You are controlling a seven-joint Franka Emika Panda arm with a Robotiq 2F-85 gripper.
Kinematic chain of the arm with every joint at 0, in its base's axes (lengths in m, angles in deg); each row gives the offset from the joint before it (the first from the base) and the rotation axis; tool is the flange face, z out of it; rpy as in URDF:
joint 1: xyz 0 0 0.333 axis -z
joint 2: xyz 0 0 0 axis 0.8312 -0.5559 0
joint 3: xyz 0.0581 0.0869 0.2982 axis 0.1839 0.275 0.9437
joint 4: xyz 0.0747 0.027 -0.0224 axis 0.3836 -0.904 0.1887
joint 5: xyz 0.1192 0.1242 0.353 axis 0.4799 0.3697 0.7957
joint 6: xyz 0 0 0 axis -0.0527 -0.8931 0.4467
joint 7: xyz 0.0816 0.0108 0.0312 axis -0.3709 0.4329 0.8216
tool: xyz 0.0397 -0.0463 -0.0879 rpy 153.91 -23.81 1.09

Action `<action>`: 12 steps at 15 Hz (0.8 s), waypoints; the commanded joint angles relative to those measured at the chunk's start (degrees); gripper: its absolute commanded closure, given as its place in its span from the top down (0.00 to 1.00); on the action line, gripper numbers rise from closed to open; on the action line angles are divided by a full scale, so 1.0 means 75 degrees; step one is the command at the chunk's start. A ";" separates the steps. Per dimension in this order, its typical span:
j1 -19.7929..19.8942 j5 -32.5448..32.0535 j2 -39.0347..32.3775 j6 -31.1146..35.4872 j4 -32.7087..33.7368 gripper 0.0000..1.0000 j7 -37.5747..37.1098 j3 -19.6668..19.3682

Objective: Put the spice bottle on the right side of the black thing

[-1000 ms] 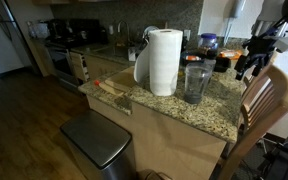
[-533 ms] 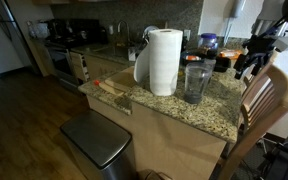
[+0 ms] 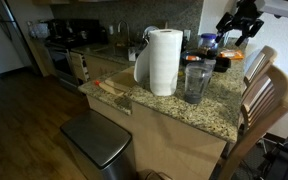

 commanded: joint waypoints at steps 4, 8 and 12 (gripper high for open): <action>0.0503 -0.0169 -0.1121 0.0402 0.0900 1.00 -0.1255 0.0180; 0.0401 -0.0178 -0.1319 0.0633 0.1068 1.00 -0.1692 -0.0135; 0.0453 -0.0178 -0.2295 0.0716 0.1841 1.00 -0.1936 -0.0396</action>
